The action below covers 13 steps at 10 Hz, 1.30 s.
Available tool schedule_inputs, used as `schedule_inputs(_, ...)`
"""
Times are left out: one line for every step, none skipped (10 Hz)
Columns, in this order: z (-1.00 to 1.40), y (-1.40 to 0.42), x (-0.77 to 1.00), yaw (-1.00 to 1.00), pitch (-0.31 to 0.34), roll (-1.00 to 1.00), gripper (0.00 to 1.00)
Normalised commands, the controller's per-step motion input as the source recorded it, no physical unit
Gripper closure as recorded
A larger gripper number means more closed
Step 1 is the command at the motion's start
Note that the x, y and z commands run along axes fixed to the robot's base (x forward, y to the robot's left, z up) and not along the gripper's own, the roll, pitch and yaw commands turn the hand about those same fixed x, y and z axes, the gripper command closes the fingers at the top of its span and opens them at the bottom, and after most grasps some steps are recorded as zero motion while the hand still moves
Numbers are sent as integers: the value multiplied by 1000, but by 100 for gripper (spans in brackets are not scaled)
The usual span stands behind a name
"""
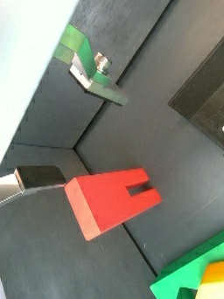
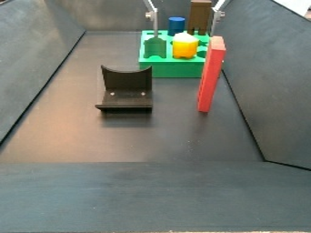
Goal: Pick up the double-square object. Move up. Move to above the board. Insert the double-square object.
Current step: Pick up the double-square object.
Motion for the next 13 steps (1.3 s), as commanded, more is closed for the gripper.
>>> schedule_inputs(-23, -177, -120, 0, -37, 91, 0)
schedule_inputs(-180, -171, -746, 0, -283, 106, 0)
schedule_inputs(-94, -291, -866, 0, -400, 159, 0)
schedule_inputs(-20, -260, -866, 0, -404, 154, 0)
schedule_inputs(0, -231, -874, 0, -409, 149, 0)
schedule_inputs(-114, -257, -711, -3, -367, 84, 0)
schedule_inputs(-340, -74, -474, -123, -189, 70, 0)
schedule_inputs(-374, -9, -463, -137, -197, 19, 0)
schedule_inputs(-463, 49, -46, -114, 0, -11, 0)
schedule_inputs(-526, 126, 0, -91, 1, -97, 0)
schedule_inputs(-537, 66, 111, -71, 26, -111, 0)
schedule_inputs(-483, 17, 254, -40, 70, -127, 0)
schedule_inputs(-123, 29, 0, -20, 0, -111, 0)
